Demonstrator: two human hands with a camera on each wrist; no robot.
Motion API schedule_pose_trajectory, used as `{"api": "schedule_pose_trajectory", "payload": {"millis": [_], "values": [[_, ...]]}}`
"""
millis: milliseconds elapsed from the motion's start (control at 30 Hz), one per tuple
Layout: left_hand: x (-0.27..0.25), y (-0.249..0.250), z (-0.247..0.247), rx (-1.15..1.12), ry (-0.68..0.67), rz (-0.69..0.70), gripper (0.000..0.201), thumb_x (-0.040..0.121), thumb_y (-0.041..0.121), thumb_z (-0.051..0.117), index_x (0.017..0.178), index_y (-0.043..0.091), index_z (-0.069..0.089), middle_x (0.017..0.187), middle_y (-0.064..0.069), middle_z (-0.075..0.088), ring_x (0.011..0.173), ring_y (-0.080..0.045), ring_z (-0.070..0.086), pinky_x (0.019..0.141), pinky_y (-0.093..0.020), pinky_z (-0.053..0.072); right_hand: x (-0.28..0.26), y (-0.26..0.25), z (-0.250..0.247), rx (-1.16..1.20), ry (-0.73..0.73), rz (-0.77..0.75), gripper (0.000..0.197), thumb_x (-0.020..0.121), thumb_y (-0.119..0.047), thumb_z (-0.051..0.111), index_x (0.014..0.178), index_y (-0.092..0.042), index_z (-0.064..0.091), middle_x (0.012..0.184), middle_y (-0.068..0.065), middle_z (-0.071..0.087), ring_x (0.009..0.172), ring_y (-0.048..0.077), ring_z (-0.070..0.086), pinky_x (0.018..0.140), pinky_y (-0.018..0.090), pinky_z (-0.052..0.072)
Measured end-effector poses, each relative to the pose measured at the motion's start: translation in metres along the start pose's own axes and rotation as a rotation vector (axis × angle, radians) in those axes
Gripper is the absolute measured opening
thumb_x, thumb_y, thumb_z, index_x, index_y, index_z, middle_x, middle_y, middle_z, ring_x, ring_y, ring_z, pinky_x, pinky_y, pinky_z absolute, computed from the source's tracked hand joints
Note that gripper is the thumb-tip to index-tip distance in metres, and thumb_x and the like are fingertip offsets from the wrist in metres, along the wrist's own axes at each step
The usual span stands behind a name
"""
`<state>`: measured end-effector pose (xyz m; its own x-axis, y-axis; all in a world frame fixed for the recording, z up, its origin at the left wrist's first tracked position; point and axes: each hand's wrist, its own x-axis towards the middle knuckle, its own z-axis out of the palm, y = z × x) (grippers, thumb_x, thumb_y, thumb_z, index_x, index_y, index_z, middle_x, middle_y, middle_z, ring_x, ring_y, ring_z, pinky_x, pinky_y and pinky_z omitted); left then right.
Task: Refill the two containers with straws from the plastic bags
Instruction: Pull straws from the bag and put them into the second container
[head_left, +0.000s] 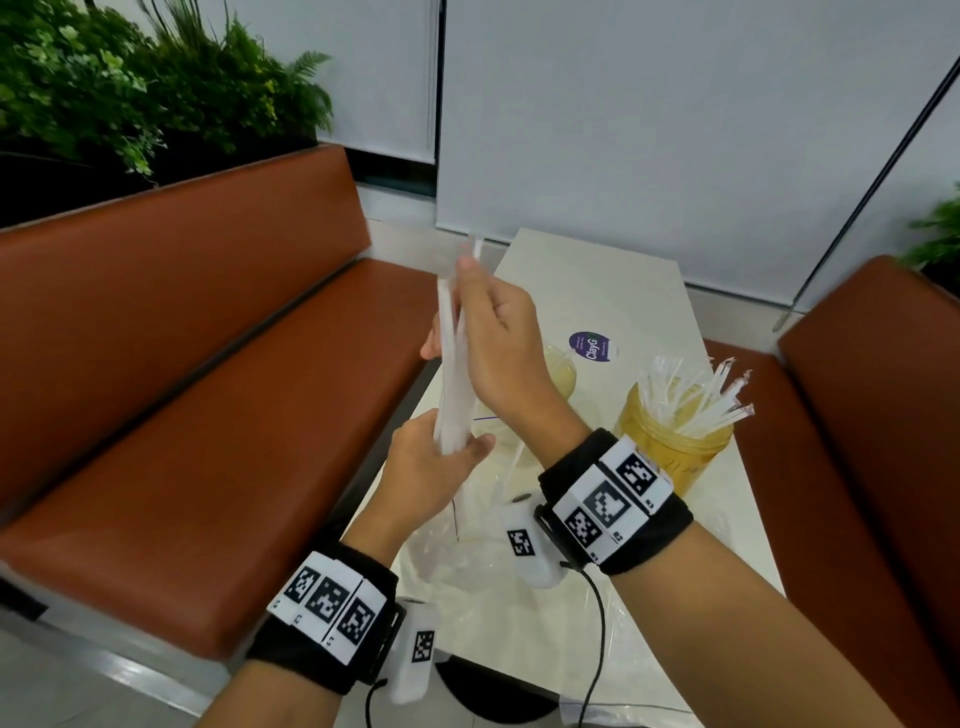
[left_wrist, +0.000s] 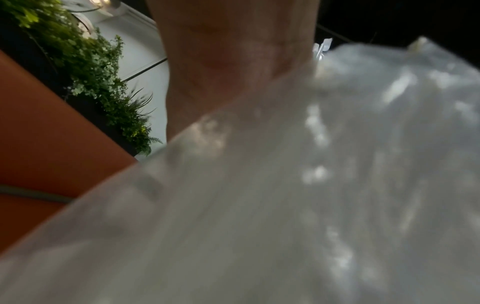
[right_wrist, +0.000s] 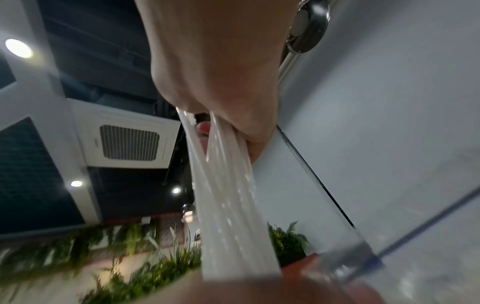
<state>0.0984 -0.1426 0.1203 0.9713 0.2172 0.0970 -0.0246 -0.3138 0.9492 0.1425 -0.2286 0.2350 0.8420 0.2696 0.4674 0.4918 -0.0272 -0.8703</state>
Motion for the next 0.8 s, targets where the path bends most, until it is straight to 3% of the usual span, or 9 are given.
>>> {"api": "schedule_pose_trajectory", "payload": {"millis": [67, 133, 233, 333, 433, 500, 600, 667, 800], "values": [[-0.001, -0.001, -0.001, -0.02, -0.017, -0.025, 0.035, 0.09, 0.029, 0.073, 0.075, 0.002, 0.057, 0.059, 0.001, 0.05, 0.051, -0.014, 0.044, 0.052, -0.029, 0.038, -0.006, 0.007, 0.0, -0.053, -0.051, 0.017, 0.047, 0.106, -0.035, 0.043, 0.09, -0.001, 0.071, 0.074, 0.015, 0.071, 0.072, 0.03, 0.072, 0.065, 0.037, 0.057], [-0.001, -0.002, -0.003, -0.026, -0.02, -0.04, 0.037, 0.092, 0.028, 0.072, 0.074, 0.001, 0.055, 0.057, 0.004, 0.046, 0.05, -0.013, 0.041, 0.053, -0.027, 0.037, -0.005, 0.002, -0.005, -0.037, -0.067, -0.037, 0.039, 0.101, -0.035, 0.048, 0.116, -0.008, 0.071, 0.096, 0.003, 0.074, 0.093, 0.019, 0.072, 0.081, 0.03, 0.057], [0.001, -0.004, -0.004, -0.015, -0.021, -0.023, 0.04, 0.092, 0.027, 0.071, 0.07, 0.001, 0.049, 0.056, 0.007, 0.042, 0.05, -0.012, 0.038, 0.054, -0.027, 0.035, 0.01, -0.022, -0.016, -0.073, -0.021, -0.329, 0.041, 0.104, -0.03, 0.045, 0.134, -0.007, 0.061, 0.118, 0.004, 0.071, 0.114, 0.014, 0.065, 0.099, 0.03, 0.052], [0.002, -0.005, -0.002, -0.035, -0.016, 0.031, 0.038, 0.093, 0.025, 0.071, 0.068, 0.006, 0.049, 0.056, 0.005, 0.046, 0.05, -0.017, 0.04, 0.052, -0.03, 0.036, 0.011, -0.03, -0.011, -0.453, -0.152, -0.561, 0.042, 0.103, -0.033, 0.046, 0.128, -0.008, 0.068, 0.123, 0.004, 0.071, 0.119, 0.018, 0.061, 0.104, 0.035, 0.047], [0.001, -0.003, -0.002, -0.095, -0.031, 0.061, 0.019, 0.094, 0.031, 0.071, 0.092, 0.013, 0.07, 0.08, -0.01, 0.071, 0.072, -0.04, 0.061, 0.062, -0.05, 0.052, -0.004, -0.006, 0.006, -0.853, -0.284, -0.579, 0.032, 0.102, -0.028, 0.05, 0.089, -0.013, 0.075, 0.081, -0.001, 0.07, 0.082, 0.019, 0.062, 0.08, 0.04, 0.052], [0.0, -0.004, -0.005, -0.113, -0.009, 0.058, 0.019, 0.093, 0.032, 0.071, 0.096, 0.014, 0.071, 0.084, -0.009, 0.074, 0.07, -0.033, 0.062, 0.063, -0.044, 0.052, -0.006, 0.002, 0.007, -0.943, -0.262, -0.554, 0.036, 0.098, -0.029, 0.052, 0.073, -0.014, 0.072, 0.069, -0.002, 0.066, 0.069, 0.018, 0.058, 0.073, 0.041, 0.051], [0.002, -0.01, -0.005, -0.086, -0.019, 0.091, 0.024, 0.093, 0.036, 0.067, 0.093, 0.012, 0.07, 0.081, -0.016, 0.068, 0.065, -0.016, 0.053, 0.063, -0.034, 0.045, 0.002, -0.012, 0.002, -0.812, -0.134, -0.67, 0.025, 0.094, -0.031, 0.06, 0.103, -0.015, 0.078, 0.101, 0.0, 0.075, 0.099, 0.022, 0.066, 0.095, 0.038, 0.048], [0.003, -0.011, -0.004, -0.059, -0.022, 0.092, 0.023, 0.092, 0.036, 0.067, 0.079, 0.017, 0.064, 0.069, -0.009, 0.059, 0.061, -0.014, 0.048, 0.06, -0.035, 0.041, 0.007, -0.024, 0.006, -0.752, -0.146, -0.808, 0.037, 0.094, -0.034, 0.066, 0.124, -0.014, 0.071, 0.115, 0.001, 0.074, 0.114, 0.024, 0.062, 0.104, 0.037, 0.044], [0.002, -0.012, 0.0, -0.077, -0.041, 0.118, 0.03, 0.091, 0.043, 0.066, 0.074, 0.018, 0.062, 0.062, -0.003, 0.056, 0.058, -0.019, 0.048, 0.058, -0.04, 0.041, 0.009, -0.024, 0.022, -0.839, -0.161, -0.872, 0.017, 0.09, -0.023, 0.073, 0.087, -0.008, 0.08, 0.089, 0.004, 0.074, 0.081, 0.023, 0.069, 0.083, 0.035, 0.056]]}}
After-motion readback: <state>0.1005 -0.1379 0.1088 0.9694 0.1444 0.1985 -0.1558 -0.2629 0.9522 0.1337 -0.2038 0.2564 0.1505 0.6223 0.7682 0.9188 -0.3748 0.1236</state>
